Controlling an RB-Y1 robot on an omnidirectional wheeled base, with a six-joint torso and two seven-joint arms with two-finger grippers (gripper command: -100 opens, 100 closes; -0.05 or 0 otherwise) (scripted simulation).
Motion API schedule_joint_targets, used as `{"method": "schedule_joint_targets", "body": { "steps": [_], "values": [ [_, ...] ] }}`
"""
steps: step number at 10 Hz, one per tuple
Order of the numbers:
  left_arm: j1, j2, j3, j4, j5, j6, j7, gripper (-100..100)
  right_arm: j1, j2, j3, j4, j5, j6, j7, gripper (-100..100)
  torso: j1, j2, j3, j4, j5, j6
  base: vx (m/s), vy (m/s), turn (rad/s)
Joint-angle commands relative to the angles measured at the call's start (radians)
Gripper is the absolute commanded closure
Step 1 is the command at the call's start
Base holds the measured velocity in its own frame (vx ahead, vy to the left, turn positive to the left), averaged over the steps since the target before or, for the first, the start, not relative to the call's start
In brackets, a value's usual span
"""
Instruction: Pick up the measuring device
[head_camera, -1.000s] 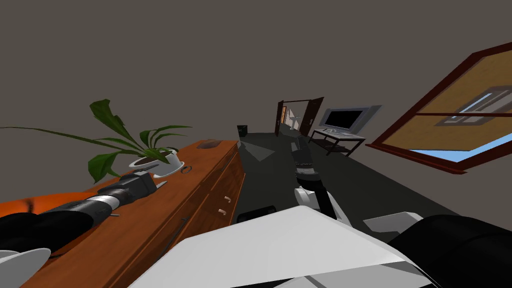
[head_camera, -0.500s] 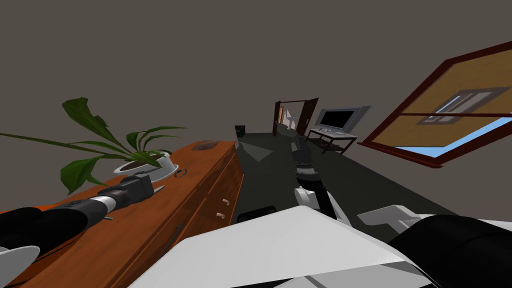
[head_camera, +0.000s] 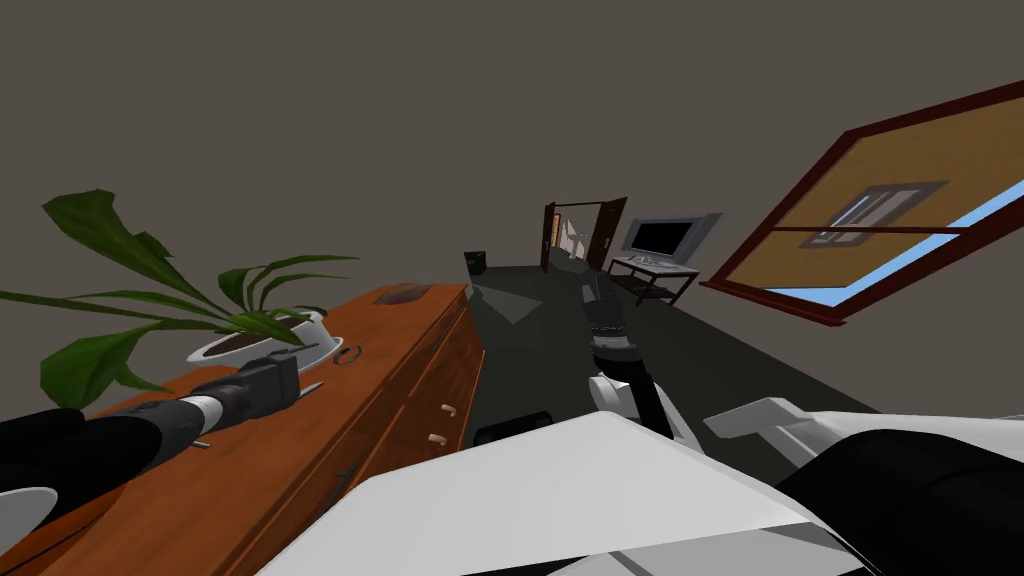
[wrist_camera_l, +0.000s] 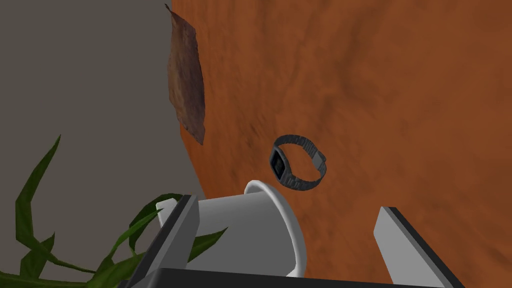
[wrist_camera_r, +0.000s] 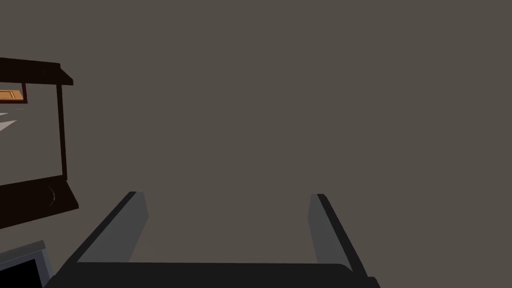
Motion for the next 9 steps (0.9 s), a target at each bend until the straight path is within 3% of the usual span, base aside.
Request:
{"method": "schedule_joint_targets", "body": {
  "steps": [1,9],
  "values": [
    [-0.013,0.022,0.005,0.018,0.017,0.05,0.004,-100,0.0,0.0,0.0,0.0,0.0,0.0,0.0,0,0.0,0.0,0.0,0.0,0.0,0.0,0.034,0.005,-0.144],
    [-0.04,0.071,0.022,0.07,0.069,0.254,0.0,-100,0.0,0.0,0.0,0.0,0.0,0.0,0.0,0,0.001,-0.001,0.0,0.0,0.0,0.0,0.022,0.013,-0.074]
  ]
}}
